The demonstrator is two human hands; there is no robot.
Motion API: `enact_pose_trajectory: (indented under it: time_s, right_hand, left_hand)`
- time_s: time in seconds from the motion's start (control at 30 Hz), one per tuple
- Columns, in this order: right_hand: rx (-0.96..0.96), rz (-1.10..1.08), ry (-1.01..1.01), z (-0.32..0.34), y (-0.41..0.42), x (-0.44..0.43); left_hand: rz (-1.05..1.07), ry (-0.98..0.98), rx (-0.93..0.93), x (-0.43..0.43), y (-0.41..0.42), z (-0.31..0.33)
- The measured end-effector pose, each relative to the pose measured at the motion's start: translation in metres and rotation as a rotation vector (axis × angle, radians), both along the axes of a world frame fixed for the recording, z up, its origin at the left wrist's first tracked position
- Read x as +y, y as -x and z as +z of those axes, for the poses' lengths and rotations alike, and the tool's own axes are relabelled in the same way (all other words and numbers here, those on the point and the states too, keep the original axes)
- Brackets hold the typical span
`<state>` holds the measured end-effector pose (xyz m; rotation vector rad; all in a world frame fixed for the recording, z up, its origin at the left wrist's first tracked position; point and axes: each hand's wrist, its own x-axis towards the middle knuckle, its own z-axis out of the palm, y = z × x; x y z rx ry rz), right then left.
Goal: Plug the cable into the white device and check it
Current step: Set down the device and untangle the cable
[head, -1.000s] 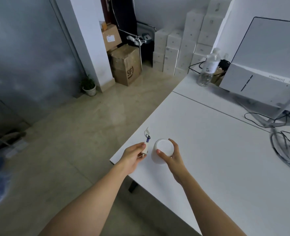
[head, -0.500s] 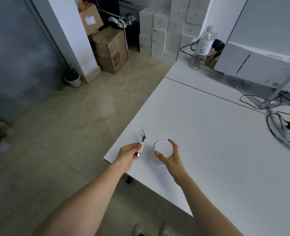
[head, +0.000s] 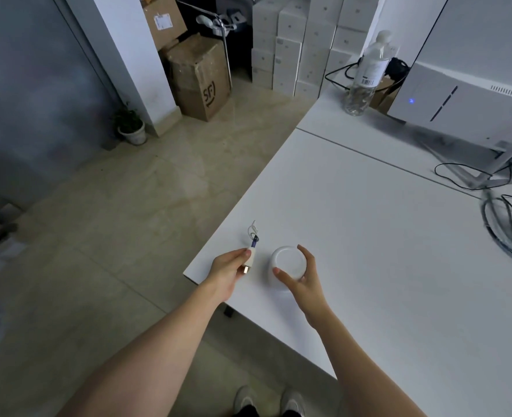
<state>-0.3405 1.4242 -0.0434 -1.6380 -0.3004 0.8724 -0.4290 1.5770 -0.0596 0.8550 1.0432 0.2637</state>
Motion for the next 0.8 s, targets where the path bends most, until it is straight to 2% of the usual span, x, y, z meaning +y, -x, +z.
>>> enact_pose_trajectory:
  time_s: [0.23,0.5,0.8]
  right_hand:
    - [-0.033,-0.027,0.03,0.015,0.0,0.001]
    - [-0.188,-0.07,-0.042,0.053,-0.021,0.018]
    - [-0.15,-0.128,-0.118,0.092,-0.027,0.038]
  left_hand:
    - [0.01,-0.006,-0.047,-0.003,0.001,0.014]
    - [-0.073,-0.035,-0.158,-0.006,-0.004,0.043]
    - [-0.148,-0.074,-0.219,-0.014,-0.009,0.085]
